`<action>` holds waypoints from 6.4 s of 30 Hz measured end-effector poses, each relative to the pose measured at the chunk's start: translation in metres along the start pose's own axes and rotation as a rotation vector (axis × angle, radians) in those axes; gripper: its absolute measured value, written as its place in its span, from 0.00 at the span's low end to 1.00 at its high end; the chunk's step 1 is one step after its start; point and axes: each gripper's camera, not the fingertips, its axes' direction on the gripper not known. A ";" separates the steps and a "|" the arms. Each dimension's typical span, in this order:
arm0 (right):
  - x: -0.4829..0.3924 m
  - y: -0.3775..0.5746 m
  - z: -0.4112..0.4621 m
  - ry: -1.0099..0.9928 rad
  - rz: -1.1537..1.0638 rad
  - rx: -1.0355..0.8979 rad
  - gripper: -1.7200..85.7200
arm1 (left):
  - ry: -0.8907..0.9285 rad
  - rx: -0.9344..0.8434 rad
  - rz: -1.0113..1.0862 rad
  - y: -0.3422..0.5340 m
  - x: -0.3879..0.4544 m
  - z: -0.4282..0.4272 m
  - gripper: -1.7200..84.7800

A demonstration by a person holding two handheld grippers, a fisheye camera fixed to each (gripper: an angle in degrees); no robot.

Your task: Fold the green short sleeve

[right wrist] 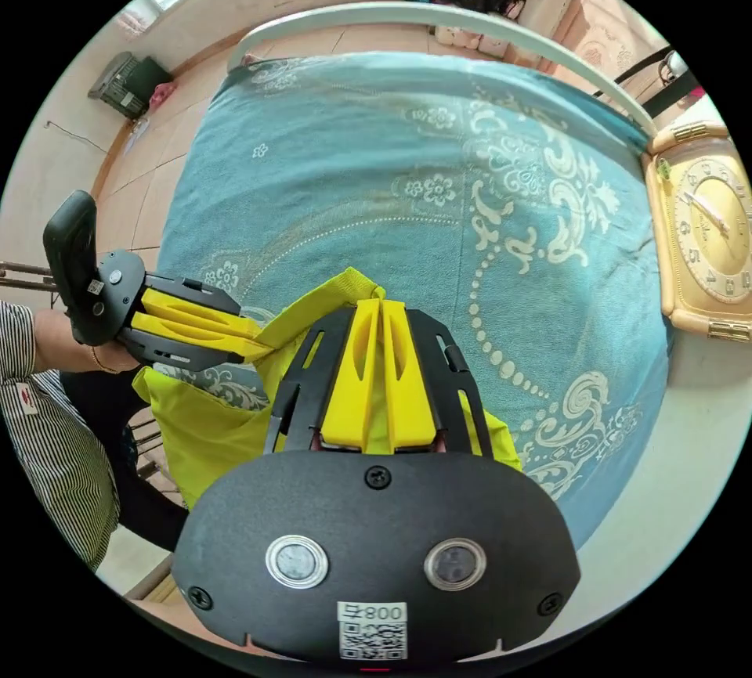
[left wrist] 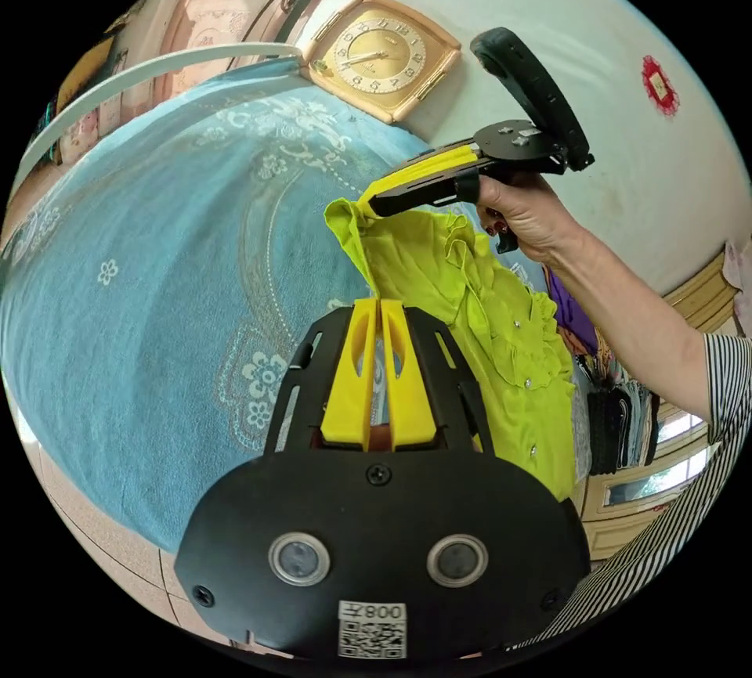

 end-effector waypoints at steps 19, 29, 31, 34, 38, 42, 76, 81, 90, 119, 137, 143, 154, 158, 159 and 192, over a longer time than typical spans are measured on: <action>0.020 -0.002 0.064 -0.038 0.263 0.017 0.03 | 0.022 -0.141 -0.012 -0.008 0.003 -0.062 0.07; 0.029 -0.008 0.059 -0.055 0.265 0.031 0.02 | -0.034 -0.156 0.012 -0.009 0.026 -0.085 0.04; 0.034 0.006 0.045 -0.077 0.290 0.053 0.02 | -0.045 -0.140 0.004 -0.007 0.031 -0.093 0.04; 0.037 0.037 0.015 -0.045 0.337 0.114 0.02 | -0.071 -0.072 0.004 -0.002 0.045 -0.111 0.04; 0.042 0.101 -0.031 -0.051 0.475 0.245 0.02 | -0.062 -0.016 0.042 0.001 0.072 -0.119 0.04; 0.036 0.174 -0.059 -0.128 0.594 0.333 0.02 | -0.058 -0.029 0.080 -0.008 0.094 -0.106 0.04; -0.075 0.678 -0.300 -0.234 1.359 0.480 0.02 | -0.052 -0.175 0.182 -0.008 0.239 -0.037 0.02; -0.041 0.671 -0.334 -0.111 1.266 0.376 0.02 | -0.014 -0.286 0.325 -0.024 0.307 0.039 0.02; 0.083 0.672 -0.410 0.047 1.239 0.345 0.07 | -0.068 -0.333 0.361 -0.103 0.356 0.164 0.06; 0.148 0.689 -0.487 0.180 1.273 0.189 0.03 | -0.226 -0.313 0.624 -0.199 0.357 0.380 0.06; 0.157 0.586 -0.472 0.165 0.939 0.028 0.04 | -0.202 -0.313 0.623 -0.184 0.345 0.467 0.03; 0.142 0.598 -0.465 0.175 0.978 0.022 0.02 | -0.227 -0.300 0.559 -0.175 0.334 0.497 0.03; -0.007 0.666 -0.505 0.104 1.007 0.232 0.02 | -0.072 -0.282 0.686 -0.050 0.342 0.475 0.04; -0.054 0.680 -0.469 0.079 1.003 0.083 0.02 | -0.135 -0.395 0.630 -0.016 0.329 0.516 0.03; -0.064 0.689 -0.476 0.123 1.024 0.151 0.02 | -0.131 -0.386 0.599 -0.016 0.328 0.517 0.03; -0.254 1.027 -0.514 0.082 1.620 0.601 0.11 | 0.277 -0.655 1.393 0.190 0.696 0.829 0.12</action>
